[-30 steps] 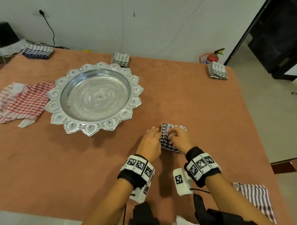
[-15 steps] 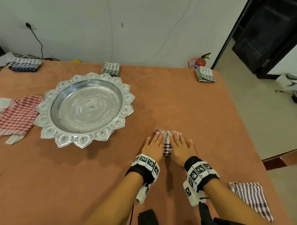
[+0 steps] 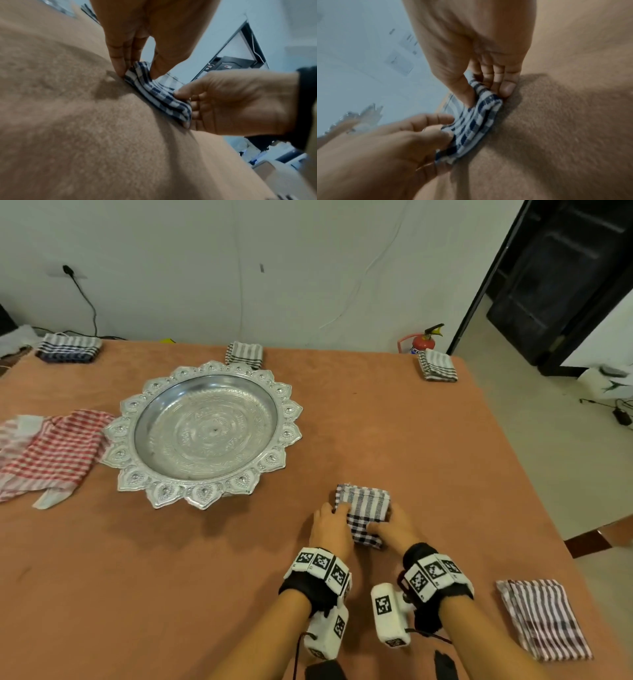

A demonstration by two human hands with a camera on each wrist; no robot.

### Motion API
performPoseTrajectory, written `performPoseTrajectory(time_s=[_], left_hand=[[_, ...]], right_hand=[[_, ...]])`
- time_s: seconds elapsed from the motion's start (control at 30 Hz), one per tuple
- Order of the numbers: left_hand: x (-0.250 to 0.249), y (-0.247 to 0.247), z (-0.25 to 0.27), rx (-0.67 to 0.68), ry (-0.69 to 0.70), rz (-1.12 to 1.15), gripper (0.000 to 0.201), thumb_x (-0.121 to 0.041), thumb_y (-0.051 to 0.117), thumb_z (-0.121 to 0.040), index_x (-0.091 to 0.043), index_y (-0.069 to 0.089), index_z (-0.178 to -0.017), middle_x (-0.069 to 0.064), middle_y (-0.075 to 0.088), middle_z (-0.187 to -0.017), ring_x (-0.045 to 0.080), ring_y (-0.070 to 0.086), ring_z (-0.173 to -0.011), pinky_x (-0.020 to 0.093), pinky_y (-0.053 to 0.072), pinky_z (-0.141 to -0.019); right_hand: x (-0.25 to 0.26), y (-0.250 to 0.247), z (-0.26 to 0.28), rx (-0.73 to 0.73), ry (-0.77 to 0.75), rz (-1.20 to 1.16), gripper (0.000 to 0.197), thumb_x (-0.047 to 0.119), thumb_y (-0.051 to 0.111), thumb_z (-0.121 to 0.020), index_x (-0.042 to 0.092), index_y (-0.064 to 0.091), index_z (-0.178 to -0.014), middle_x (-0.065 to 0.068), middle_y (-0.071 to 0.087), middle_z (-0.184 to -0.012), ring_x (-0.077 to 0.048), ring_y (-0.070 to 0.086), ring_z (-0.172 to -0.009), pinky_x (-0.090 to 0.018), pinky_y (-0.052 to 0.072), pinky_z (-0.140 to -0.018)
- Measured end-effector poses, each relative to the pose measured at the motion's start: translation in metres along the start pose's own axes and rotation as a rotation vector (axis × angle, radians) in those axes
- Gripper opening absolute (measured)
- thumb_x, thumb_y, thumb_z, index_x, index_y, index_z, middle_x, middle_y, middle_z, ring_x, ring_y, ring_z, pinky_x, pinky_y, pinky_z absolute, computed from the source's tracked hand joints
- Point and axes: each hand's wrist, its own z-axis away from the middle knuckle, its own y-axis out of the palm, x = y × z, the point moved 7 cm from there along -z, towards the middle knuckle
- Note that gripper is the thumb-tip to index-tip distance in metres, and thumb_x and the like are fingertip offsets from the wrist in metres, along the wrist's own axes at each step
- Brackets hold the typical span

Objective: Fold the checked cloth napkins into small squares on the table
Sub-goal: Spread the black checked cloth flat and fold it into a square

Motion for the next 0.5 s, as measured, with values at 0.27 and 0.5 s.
performPoseTrajectory(time_s=[0.27, 0.5], left_hand=[[0.044, -0.015, 0.046, -0.076, -0.054, 0.355, 0.039, -0.019, 0.047, -0.094, -0.017, 0.04, -0.132, 0.008, 0.054, -0.131, 0.025, 0.053, -0.117, 0.035, 0.043, -0.097], [0.111, -0.047, 0.121, -0.152, -0.284, 0.628, 0.053, -0.034, 0.048, -0.094, -0.018, 0.029, -0.141, 0.009, 0.056, -0.13, 0.025, 0.056, -0.117, 0.039, 0.044, -0.1]], right_hand=[[0.001, 0.035, 0.052, 0.174, 0.091, -0.377, 0.035, -0.015, 0.05, -0.082, 0.007, 0.058, -0.109, -0.008, 0.067, -0.097, -0.023, 0.064, -0.088, -0.035, 0.053, -0.078], [0.026, 0.095, 0.101, 0.418, -0.03, -0.435, 0.046, -0.017, 0.051, -0.08, 0.01, 0.054, -0.118, -0.011, 0.066, -0.111, -0.026, 0.063, -0.103, -0.041, 0.051, -0.093]])
